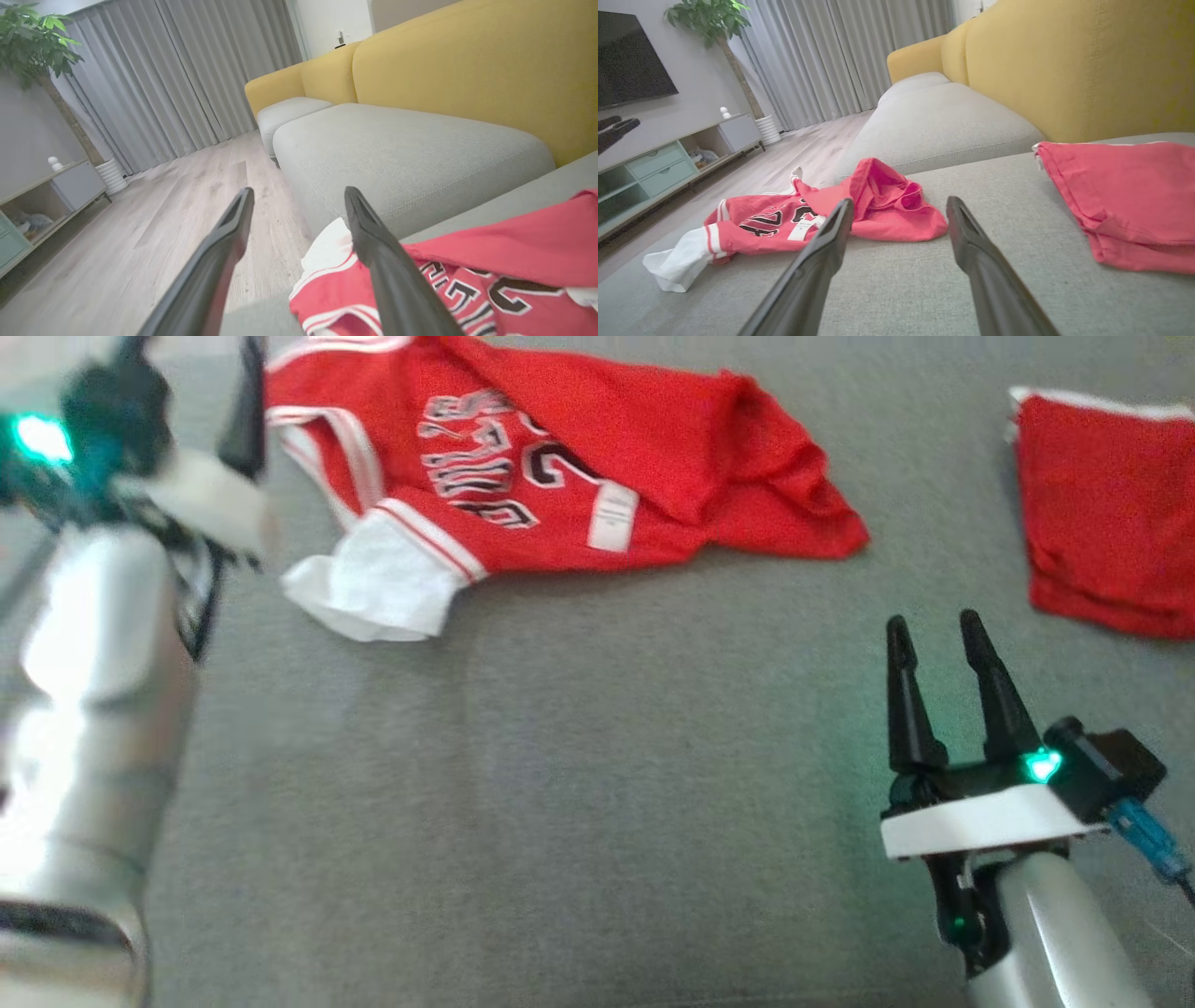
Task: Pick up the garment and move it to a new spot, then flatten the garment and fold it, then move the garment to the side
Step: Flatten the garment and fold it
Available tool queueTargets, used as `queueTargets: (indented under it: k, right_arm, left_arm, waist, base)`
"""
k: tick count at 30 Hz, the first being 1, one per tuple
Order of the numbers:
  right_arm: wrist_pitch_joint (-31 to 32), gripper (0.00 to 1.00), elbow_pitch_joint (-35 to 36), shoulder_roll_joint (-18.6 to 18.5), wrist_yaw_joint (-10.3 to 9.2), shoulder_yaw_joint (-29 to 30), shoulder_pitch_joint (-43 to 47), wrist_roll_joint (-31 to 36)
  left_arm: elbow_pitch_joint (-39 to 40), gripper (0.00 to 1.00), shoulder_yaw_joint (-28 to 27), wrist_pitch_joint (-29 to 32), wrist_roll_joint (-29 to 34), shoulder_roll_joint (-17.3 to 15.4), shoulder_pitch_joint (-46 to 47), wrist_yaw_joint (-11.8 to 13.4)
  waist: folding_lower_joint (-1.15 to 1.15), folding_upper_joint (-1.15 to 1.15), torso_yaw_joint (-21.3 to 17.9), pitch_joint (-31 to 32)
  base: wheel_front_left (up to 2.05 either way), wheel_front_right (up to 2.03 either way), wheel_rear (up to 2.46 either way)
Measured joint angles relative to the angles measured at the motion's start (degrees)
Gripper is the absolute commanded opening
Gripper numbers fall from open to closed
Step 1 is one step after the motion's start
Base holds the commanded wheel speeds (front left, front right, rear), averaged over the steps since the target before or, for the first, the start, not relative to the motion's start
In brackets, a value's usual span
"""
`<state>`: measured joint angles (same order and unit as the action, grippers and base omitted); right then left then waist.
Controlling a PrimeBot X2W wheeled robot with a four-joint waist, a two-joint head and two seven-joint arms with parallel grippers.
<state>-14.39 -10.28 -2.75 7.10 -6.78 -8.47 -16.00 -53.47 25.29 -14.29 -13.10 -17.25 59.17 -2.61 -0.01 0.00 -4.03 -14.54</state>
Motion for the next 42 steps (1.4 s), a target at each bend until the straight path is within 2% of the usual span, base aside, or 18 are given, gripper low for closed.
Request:
queueTargets:
  k: [4,7,10,15,18,20,22,26,29,37,42]
  right_arm:
    - [0.0,1.0,-0.45,0.01,0.0,2.34,1.93,0.56]
    - [0.0,1.0,-0.51,0.01,0.0,4.17,3.89,0.75]
    - [0.0,1.0,-0.78,0.02,0.0,4.9,5.03,1.51]
    - [0.0,1.0,-1.02,0.04,0.0,5.11,6.61,1.9]
    - [0.0,1.0,-1.03,0.04,0.0,5.47,7.03,1.91]
    - [0.0,1.0,-1.21,0.07,0.0,5.82,7.04,2.59]
    - [0.0,1.0,-1.31,0.08,0.0,6.61,6.99,5.95]
    - [0.0,1.0,-3.76,0.09,0.0,9.18,5.72,7.2]
    - [0.51,1.0,-8.5,0.09,0.01,12.71,1.41,9.69]
    - [8.04,1.0,-25.24,0.01,0.01,25.22,-19.25,19.05]
    - [9.47,1.0,-32.89,-0.07,0.01,31.08,-23.91,24.53]
  left_arm:
    - [6.11,1.0,-2.46,-0.16,-4.25,1.85,-10.05,1.72]
    - [11.63,1.0,-3.41,-0.16,-5.26,2.55,-18.77,2.97]
    - [17.4,1.0,-4.59,-0.16,-6.08,3.71,-27.43,5.23]
    - [28.38,1.0,-5.33,-0.16,-6.55,5.55,-42.69,7.14]
    - [32.2,1.0,-6.61,-0.16,-6.58,6.36,-47.48,8.29]
    - [33.71,1.0,-7.23,-0.16,-6.61,6.77,-48.83,8.66]
    - [34.73,1.0,-7.33,-0.16,-6.59,7.0,-49.07,8.66]
    - [35.39,1.0,-7.1,-0.16,-5.87,7.22,-48.64,8.43]
    - [35.4,1.0,-7.03,-0.16,-5.42,7.66,-47.52,8.12]
    - [35.26,1.0,-7.16,-0.16,-4.48,9.7,-42.92,6.58]
    - [35.08,1.0,-8.29,-0.16,-3.87,10.03,-40.93,6.11]
  waist:
    - [0.0,0.0,3.48,2.92]
    - [0.0,0.0,6.11,4.71]
    - [0.0,0.0,8.41,6.45]
    - [-0.01,0.0,10.55,9.81]
    - [-0.01,0.0,10.98,10.33]
    - [0.0,0.0,11.19,10.19]
    - [0.0,0.0,11.34,9.76]
    - [0.01,0.0,11.89,7.95]
    - [0.01,0.0,12.52,6.04]
    - [0.03,0.0,14.55,0.06]
    - [0.03,0.0,16.35,-1.71]
  base:
    - [0.0,0.0,0.0]
    - [0.0,0.0,0.0]
    - [0.0,0.0,0.0]
    - [0.0,0.0,0.0]
    - [0.0,0.0,0.0]
    - [0.0,0.0,0.0]
    - [0.0,0.0,0.0]
    - [0.0,0.0,0.0]
    - [0.0,0.0,0.0]
    - [0.0,0.0,0.0]
    - [0.0,0.0,0.0]
